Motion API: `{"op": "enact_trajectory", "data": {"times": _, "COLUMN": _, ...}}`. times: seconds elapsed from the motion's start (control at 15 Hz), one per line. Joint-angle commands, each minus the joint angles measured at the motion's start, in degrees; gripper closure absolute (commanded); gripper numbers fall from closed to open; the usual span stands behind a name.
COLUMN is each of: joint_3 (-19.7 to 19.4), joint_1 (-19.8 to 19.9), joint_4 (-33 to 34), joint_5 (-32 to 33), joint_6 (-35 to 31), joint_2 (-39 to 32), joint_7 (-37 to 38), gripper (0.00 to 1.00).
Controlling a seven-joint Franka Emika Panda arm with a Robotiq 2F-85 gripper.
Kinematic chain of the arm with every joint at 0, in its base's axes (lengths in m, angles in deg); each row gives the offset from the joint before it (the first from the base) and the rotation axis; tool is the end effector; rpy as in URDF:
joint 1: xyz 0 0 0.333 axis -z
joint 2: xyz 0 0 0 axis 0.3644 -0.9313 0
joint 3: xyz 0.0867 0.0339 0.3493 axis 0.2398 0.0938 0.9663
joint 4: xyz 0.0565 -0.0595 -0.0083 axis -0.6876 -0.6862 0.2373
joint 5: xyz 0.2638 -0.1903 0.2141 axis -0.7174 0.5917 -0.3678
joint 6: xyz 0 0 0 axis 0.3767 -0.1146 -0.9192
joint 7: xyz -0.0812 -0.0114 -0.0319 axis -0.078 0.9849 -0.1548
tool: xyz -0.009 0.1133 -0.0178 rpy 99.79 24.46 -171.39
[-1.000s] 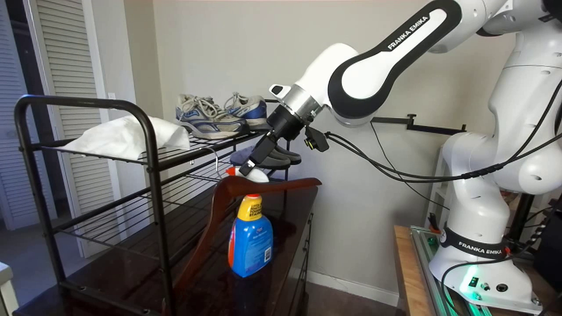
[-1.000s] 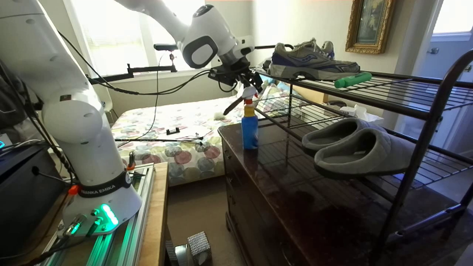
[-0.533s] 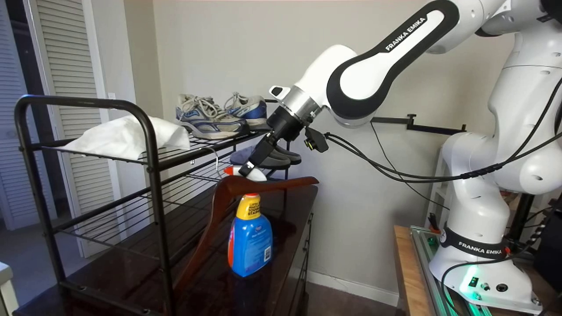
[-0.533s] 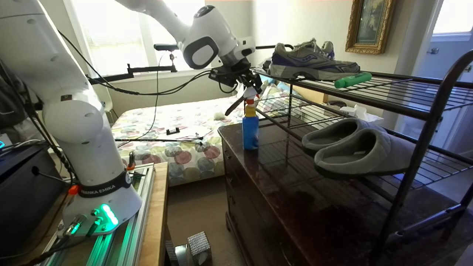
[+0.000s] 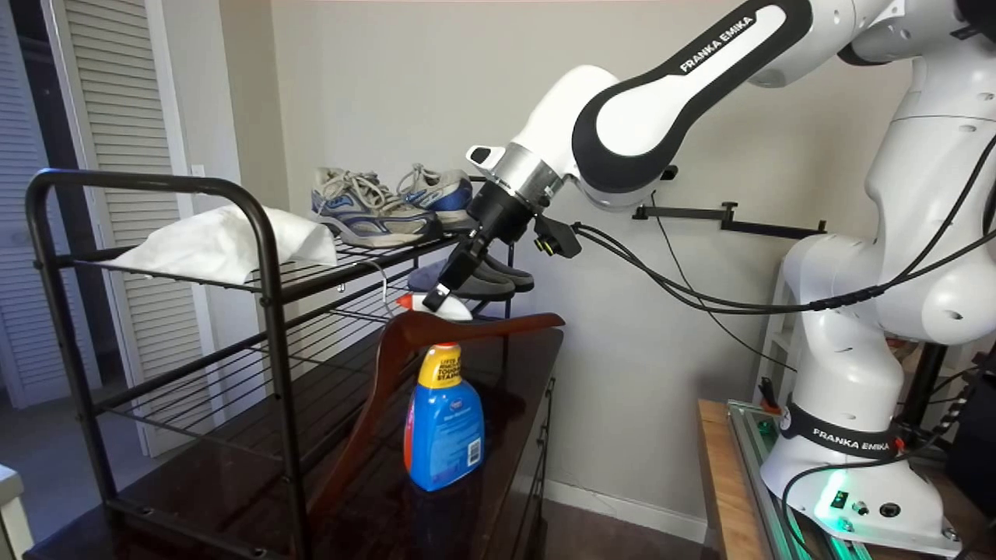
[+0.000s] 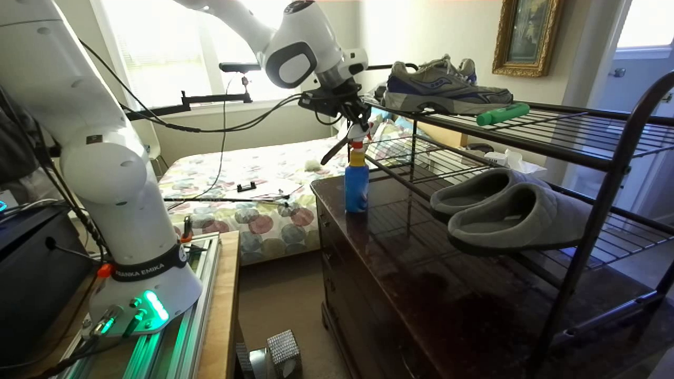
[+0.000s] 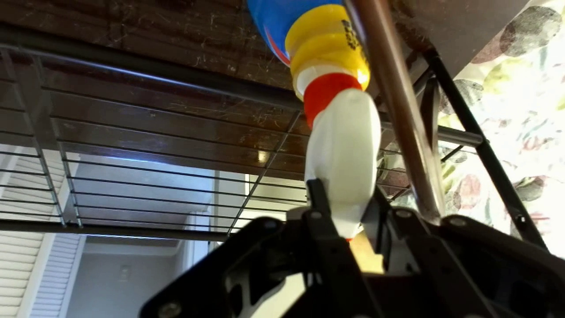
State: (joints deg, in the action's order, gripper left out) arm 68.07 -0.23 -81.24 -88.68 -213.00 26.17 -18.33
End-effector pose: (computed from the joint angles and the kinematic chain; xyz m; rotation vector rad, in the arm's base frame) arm 0.4559 0.1649 0.4647 -2.7484 -0.5869 -0.8773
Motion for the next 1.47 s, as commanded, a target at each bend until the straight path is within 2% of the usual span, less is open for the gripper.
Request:
{"op": "enact_trajectory", "data": {"times": 0.0, "joint_3": 3.5, "joint_1": 7.7, "joint_4": -2.5, "joint_5": 12.4, "joint_6": 3.4, "joint_2": 2.1, "joint_7": 8.6, "gripper": 0.94}}
{"op": "enact_trajectory", "data": {"times": 0.33, "joint_3": 9.0, "joint_1": 18.7, "joint_4": -4.8, "joint_5": 30.1, "joint_6": 6.7, "joint_2": 7.6, "joint_7": 23.2, "gripper": 0.94}}
{"op": "enact_trajectory", "data": {"times": 0.53, "joint_3": 12.0, "joint_1": 24.2, "joint_4": -6.2, "joint_5": 36.9, "joint_6": 8.8, "joint_2": 10.9, "joint_7": 30.9, "gripper": 0.94}}
{"op": "enact_trajectory", "data": {"times": 0.8, "joint_3": 14.5, "joint_1": 29.9, "joint_4": -7.9, "joint_5": 42.5, "joint_6": 11.0, "joint_2": 14.7, "joint_7": 38.8, "gripper": 0.94}}
{"op": "enact_trajectory", "data": {"times": 1.07, "joint_3": 16.8, "joint_1": 35.2, "joint_4": -9.8, "joint_5": 45.6, "joint_6": 8.8, "joint_2": 15.8, "joint_7": 47.3, "gripper": 0.94}}
{"op": "enact_trajectory", "data": {"times": 1.2, "joint_3": 15.7, "joint_1": 35.2, "joint_4": -10.6, "joint_5": 43.1, "joint_6": 8.2, "joint_2": 16.0, "joint_7": 48.9, "gripper": 0.94}}
{"op": "enact_trajectory", "data": {"times": 1.27, "joint_3": 14.2, "joint_1": 33.1, "joint_4": -10.5, "joint_5": 40.8, "joint_6": 7.8, "joint_2": 15.5, "joint_7": 47.0, "gripper": 0.94}}
{"op": "enact_trajectory", "data": {"times": 1.33, "joint_3": 15.2, "joint_1": 34.0, "joint_4": -9.0, "joint_5": 42.1, "joint_6": 9.1, "joint_2": 13.9, "joint_7": 46.7, "gripper": 0.76}}
{"op": "enact_trajectory", "data": {"times": 1.4, "joint_3": 14.9, "joint_1": 33.8, "joint_4": -9.1, "joint_5": 41.8, "joint_6": 8.9, "joint_2": 14.0, "joint_7": 46.7, "gripper": 0.76}}
